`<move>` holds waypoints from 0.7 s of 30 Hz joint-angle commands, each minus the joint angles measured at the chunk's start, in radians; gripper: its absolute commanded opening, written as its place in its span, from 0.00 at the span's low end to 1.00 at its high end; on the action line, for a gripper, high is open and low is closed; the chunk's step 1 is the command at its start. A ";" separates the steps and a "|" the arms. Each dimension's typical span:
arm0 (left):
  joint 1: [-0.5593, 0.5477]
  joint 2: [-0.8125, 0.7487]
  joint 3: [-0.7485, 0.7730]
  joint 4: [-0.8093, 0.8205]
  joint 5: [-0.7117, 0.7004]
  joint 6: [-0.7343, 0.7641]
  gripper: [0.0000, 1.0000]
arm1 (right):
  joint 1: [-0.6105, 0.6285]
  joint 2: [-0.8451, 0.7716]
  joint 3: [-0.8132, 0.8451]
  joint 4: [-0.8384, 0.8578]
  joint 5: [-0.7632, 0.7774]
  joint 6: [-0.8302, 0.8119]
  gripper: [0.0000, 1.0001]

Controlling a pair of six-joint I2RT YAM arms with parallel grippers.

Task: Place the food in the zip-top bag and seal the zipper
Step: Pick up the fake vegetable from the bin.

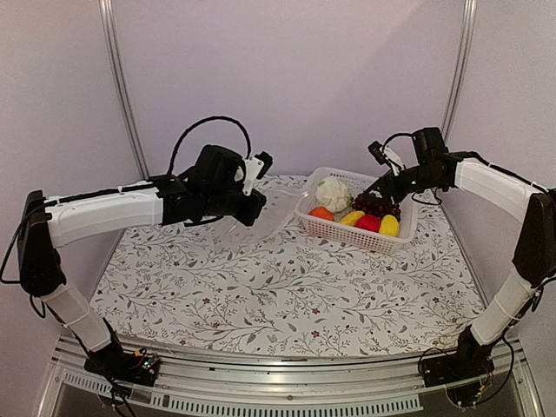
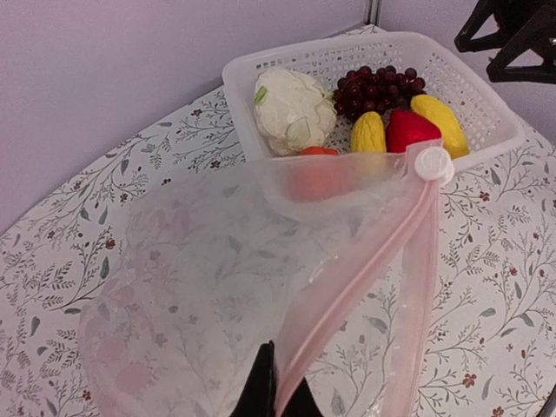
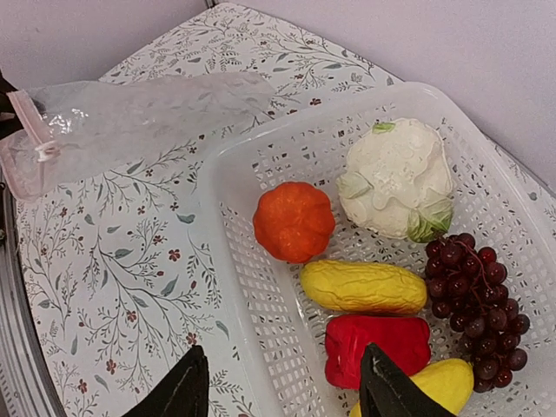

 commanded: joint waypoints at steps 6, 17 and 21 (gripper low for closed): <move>0.033 -0.077 -0.073 0.106 0.042 -0.049 0.00 | -0.004 0.183 0.122 -0.062 0.137 -0.005 0.66; 0.035 -0.079 -0.080 0.108 0.054 -0.057 0.00 | -0.005 0.374 0.236 -0.119 0.256 0.043 0.90; 0.036 -0.077 -0.079 0.107 0.062 -0.057 0.00 | -0.005 0.421 0.251 -0.135 0.260 0.051 0.99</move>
